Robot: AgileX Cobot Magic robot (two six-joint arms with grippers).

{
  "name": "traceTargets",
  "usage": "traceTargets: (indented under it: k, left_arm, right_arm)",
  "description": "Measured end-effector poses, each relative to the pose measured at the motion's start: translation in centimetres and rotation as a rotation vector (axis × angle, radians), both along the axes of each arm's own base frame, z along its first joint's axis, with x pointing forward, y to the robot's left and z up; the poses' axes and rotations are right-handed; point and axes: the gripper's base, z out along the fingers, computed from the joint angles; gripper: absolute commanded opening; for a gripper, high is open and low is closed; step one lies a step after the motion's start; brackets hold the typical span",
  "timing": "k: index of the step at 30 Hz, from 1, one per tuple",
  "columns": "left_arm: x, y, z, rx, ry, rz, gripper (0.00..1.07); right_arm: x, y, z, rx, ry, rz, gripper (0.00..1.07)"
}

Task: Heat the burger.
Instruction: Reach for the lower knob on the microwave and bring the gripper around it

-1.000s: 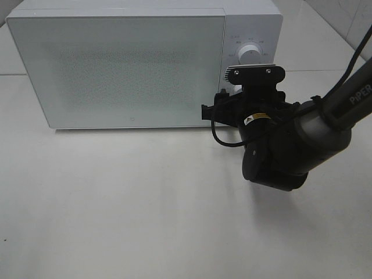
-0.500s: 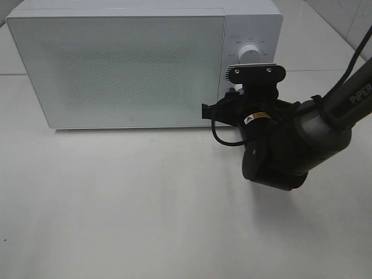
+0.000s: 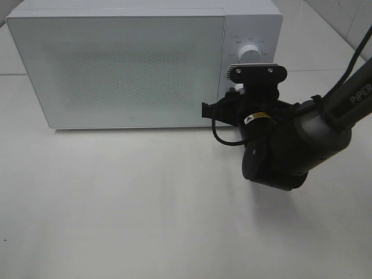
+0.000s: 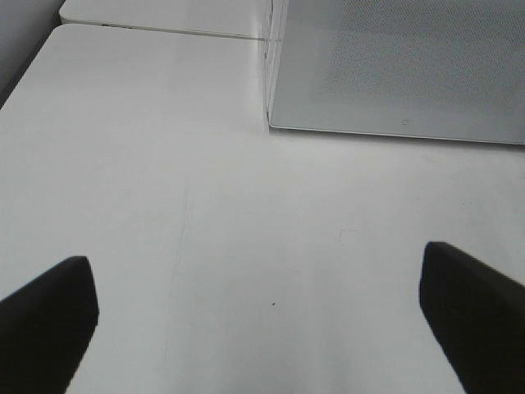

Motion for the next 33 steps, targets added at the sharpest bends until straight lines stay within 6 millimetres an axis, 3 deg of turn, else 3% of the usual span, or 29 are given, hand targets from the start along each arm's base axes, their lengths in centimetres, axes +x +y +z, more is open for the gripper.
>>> traceTargets:
  k: [33]
  left_arm:
    - [0.0,0.0,0.0,0.0,0.0,0.0,1.0]
  right_arm:
    - [-0.36,0.13,-0.08,0.854,-0.067,-0.03,0.05]
